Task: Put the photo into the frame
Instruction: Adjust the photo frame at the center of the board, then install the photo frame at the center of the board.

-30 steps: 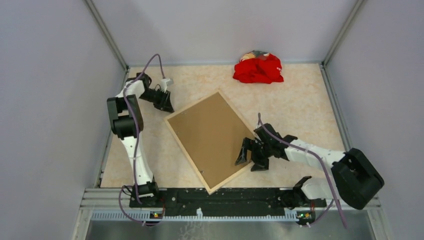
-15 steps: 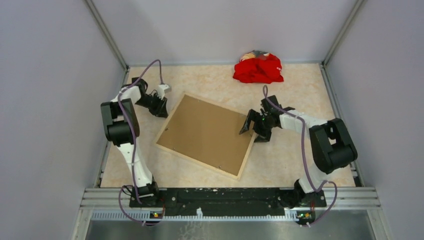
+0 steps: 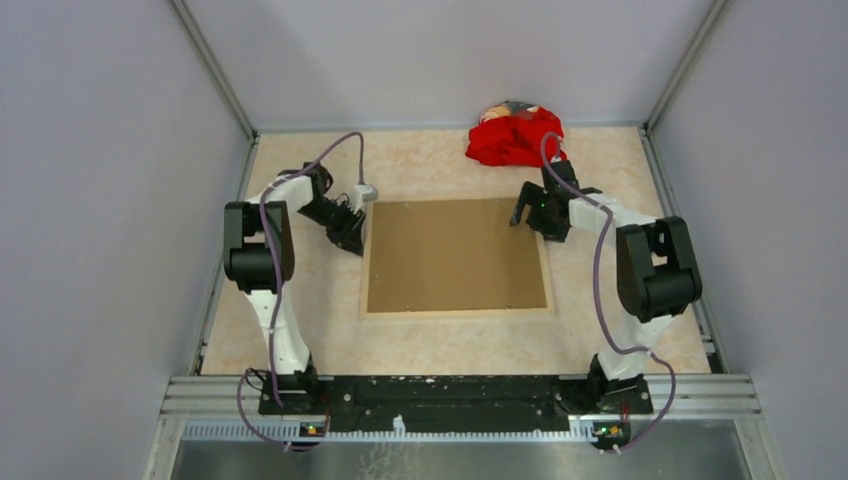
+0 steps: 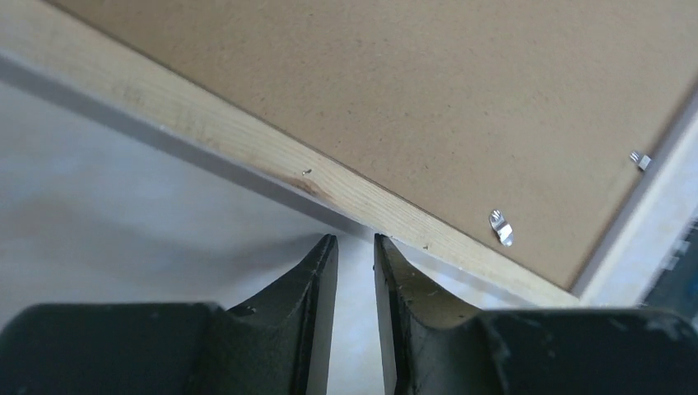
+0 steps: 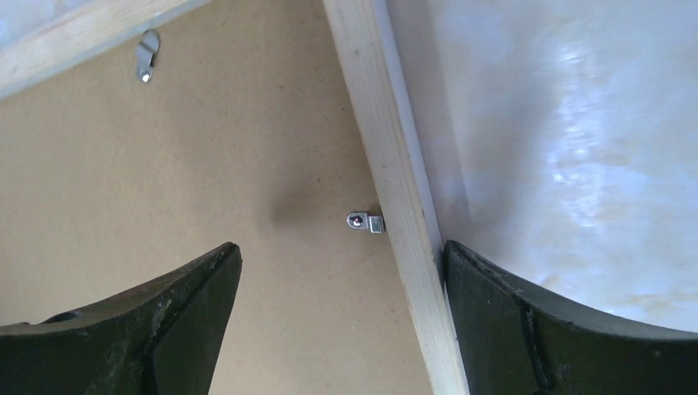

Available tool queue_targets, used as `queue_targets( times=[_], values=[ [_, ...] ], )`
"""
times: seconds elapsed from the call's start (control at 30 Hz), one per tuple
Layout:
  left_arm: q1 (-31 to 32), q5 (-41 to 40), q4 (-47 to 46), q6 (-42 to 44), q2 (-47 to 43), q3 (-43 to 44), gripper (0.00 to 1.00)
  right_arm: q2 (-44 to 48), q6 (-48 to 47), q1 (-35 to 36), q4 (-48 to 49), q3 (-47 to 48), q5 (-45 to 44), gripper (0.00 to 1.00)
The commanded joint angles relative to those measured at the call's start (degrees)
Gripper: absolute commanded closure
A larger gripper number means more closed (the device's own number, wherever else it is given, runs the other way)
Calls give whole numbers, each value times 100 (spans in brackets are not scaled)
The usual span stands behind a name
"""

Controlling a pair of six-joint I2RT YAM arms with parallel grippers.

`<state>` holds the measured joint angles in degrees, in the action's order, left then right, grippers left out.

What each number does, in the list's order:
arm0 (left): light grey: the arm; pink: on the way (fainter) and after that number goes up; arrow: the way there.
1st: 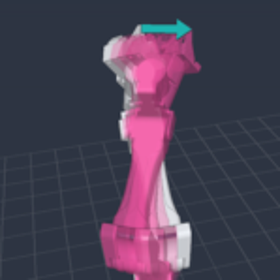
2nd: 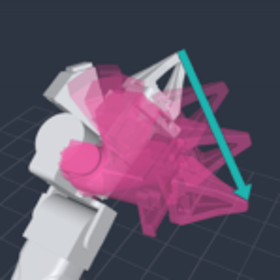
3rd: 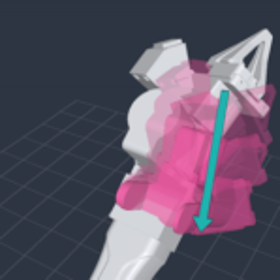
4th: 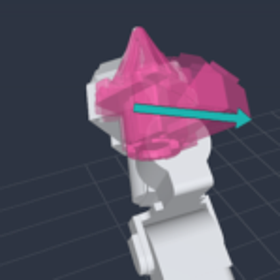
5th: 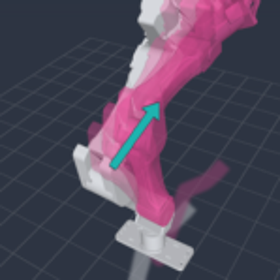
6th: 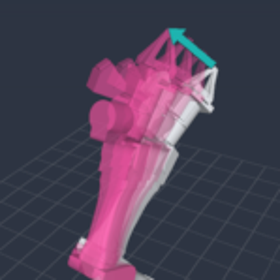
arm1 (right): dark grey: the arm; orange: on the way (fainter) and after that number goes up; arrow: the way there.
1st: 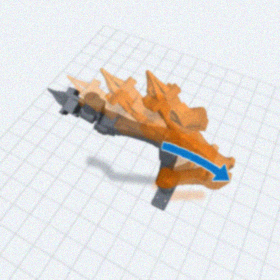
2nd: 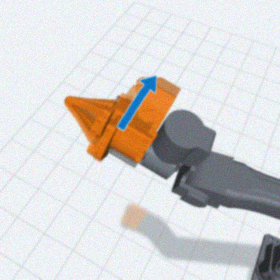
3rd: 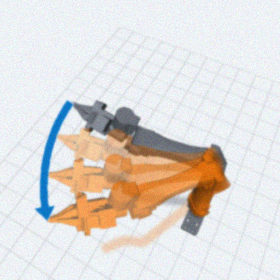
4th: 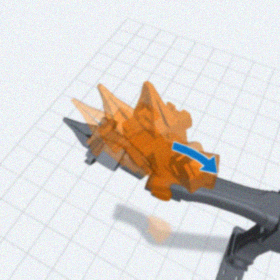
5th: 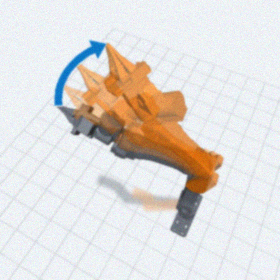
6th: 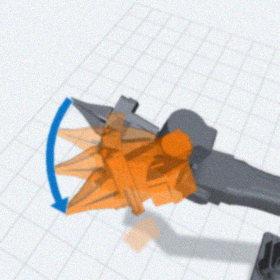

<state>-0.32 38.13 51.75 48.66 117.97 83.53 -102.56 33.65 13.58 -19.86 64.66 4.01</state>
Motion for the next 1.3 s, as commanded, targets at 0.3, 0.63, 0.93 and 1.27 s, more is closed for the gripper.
queue_targets(
  times=[0.3,0.63,0.93,1.27],
  values=[
    [-233,1132,1193,-83,-61,-447,67,1851,169,426,288,-570,-611,9],
    [-159,1200,903,-274,-25,-840,69,2040,40,628,193,-864,-608,8],
    [-169,1436,1002,-356,4,-753,68,1288,744,2752,1488,-406,87,15],
    [-253,1326,762,-644,-91,-895,68,-307,1308,4177,2746,222,864,22]
  ],
)
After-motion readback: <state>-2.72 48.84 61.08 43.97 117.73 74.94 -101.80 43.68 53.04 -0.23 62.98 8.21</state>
